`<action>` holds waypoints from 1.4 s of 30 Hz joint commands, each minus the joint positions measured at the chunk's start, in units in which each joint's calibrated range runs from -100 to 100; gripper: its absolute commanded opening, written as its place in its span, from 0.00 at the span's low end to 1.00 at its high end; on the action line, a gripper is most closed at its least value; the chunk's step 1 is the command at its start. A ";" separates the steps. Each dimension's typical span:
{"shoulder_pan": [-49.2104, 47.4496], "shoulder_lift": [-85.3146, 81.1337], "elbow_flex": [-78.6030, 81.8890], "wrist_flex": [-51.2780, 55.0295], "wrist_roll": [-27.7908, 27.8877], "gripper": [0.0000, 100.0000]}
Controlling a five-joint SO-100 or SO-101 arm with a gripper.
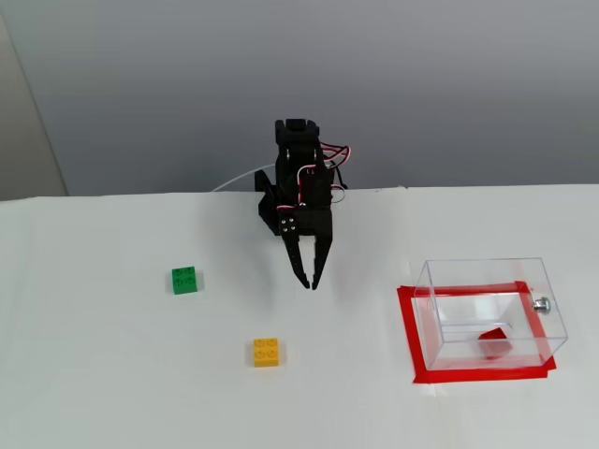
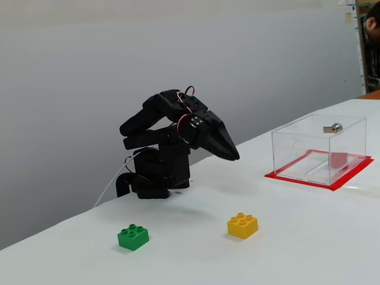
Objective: Pick the red lego brick and place it into the transparent box
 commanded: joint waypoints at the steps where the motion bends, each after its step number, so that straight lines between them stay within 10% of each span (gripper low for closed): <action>1: 2.49 -0.76 4.55 -2.42 0.09 0.02; 42: -1.43 -0.93 9.98 15.68 4.84 0.02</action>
